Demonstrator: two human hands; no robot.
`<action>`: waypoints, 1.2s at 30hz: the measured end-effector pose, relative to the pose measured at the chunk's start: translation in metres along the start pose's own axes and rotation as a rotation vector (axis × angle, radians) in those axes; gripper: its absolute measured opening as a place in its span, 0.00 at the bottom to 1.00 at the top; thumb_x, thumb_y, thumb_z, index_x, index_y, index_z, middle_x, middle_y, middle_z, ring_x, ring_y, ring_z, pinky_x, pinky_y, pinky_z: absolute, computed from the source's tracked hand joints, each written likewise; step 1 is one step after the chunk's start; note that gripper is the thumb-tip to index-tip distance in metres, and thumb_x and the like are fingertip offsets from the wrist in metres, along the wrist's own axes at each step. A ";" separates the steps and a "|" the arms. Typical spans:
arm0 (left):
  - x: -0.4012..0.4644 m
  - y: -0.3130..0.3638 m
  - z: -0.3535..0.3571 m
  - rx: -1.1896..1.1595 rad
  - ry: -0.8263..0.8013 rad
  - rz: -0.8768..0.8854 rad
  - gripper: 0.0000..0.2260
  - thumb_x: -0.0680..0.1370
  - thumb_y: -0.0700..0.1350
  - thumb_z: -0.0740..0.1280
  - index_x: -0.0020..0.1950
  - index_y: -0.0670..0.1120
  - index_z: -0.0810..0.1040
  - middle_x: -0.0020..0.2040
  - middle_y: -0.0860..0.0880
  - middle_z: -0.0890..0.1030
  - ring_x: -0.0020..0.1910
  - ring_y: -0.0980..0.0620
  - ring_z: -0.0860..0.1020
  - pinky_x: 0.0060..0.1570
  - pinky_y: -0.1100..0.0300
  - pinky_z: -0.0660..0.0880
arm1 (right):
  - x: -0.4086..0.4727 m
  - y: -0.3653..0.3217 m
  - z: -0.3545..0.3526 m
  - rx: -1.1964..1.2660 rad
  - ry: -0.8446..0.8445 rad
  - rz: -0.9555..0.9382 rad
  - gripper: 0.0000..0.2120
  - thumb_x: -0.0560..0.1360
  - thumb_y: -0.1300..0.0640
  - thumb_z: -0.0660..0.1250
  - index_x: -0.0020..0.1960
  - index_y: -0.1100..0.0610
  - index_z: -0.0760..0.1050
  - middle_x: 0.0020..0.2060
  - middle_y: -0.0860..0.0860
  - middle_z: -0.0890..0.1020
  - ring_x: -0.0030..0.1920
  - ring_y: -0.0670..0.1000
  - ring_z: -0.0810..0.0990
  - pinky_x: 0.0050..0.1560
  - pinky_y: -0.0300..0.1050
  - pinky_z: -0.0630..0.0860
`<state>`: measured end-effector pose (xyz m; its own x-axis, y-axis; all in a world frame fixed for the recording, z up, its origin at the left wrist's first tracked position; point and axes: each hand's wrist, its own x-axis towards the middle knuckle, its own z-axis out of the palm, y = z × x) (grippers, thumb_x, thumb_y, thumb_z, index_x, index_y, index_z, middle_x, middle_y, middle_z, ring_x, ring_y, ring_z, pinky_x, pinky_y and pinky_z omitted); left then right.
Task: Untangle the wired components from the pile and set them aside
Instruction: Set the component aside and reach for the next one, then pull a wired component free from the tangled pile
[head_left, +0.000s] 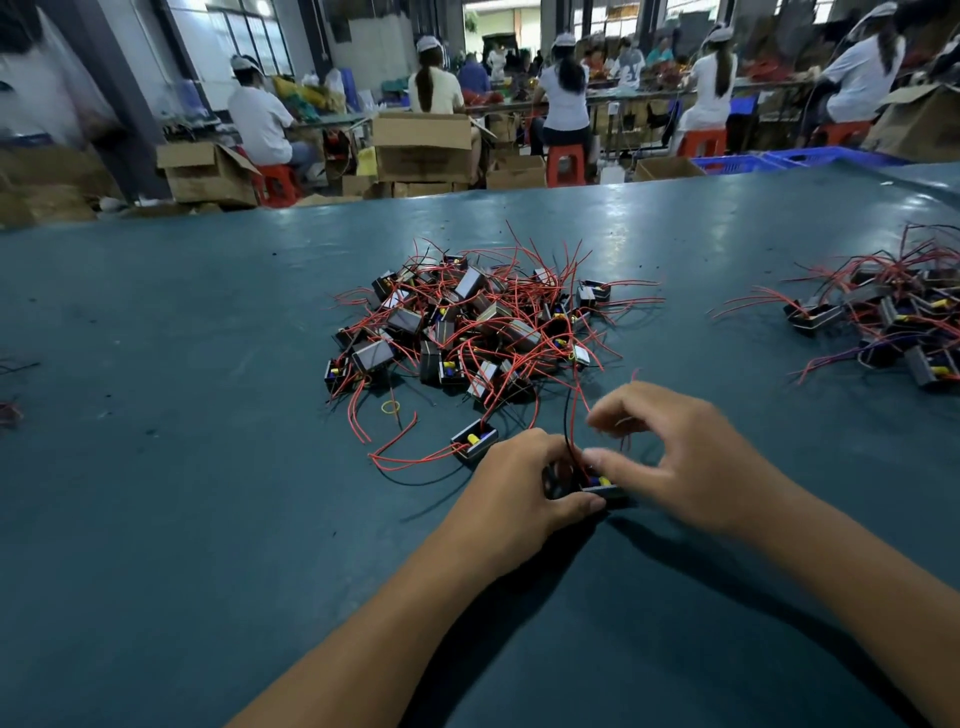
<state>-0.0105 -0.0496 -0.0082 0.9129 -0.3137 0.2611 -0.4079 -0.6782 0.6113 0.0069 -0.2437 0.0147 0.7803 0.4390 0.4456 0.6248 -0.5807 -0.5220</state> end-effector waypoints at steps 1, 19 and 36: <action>0.000 0.000 0.000 -0.010 -0.006 0.011 0.10 0.73 0.51 0.77 0.45 0.50 0.78 0.41 0.53 0.74 0.37 0.59 0.70 0.37 0.68 0.65 | -0.001 0.002 0.002 -0.028 -0.029 -0.005 0.10 0.73 0.52 0.75 0.52 0.53 0.78 0.46 0.44 0.81 0.48 0.44 0.79 0.52 0.42 0.75; 0.004 -0.036 -0.043 0.251 0.192 -0.246 0.15 0.75 0.50 0.75 0.58 0.48 0.77 0.52 0.53 0.78 0.56 0.48 0.74 0.59 0.50 0.71 | 0.002 0.011 0.001 -0.168 -0.153 0.012 0.08 0.76 0.48 0.70 0.46 0.51 0.75 0.40 0.42 0.79 0.42 0.44 0.77 0.46 0.44 0.75; -0.005 -0.008 -0.033 -0.038 -0.184 0.025 0.16 0.72 0.50 0.78 0.56 0.52 0.78 0.50 0.58 0.80 0.50 0.57 0.77 0.52 0.57 0.75 | 0.005 0.023 -0.011 -0.233 0.023 0.373 0.14 0.76 0.51 0.71 0.58 0.54 0.74 0.37 0.42 0.80 0.41 0.50 0.79 0.44 0.49 0.74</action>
<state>-0.0115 -0.0205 0.0103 0.8827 -0.4493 0.1376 -0.4268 -0.6440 0.6349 0.0248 -0.2626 0.0133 0.9487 0.1560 0.2750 0.2748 -0.8368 -0.4735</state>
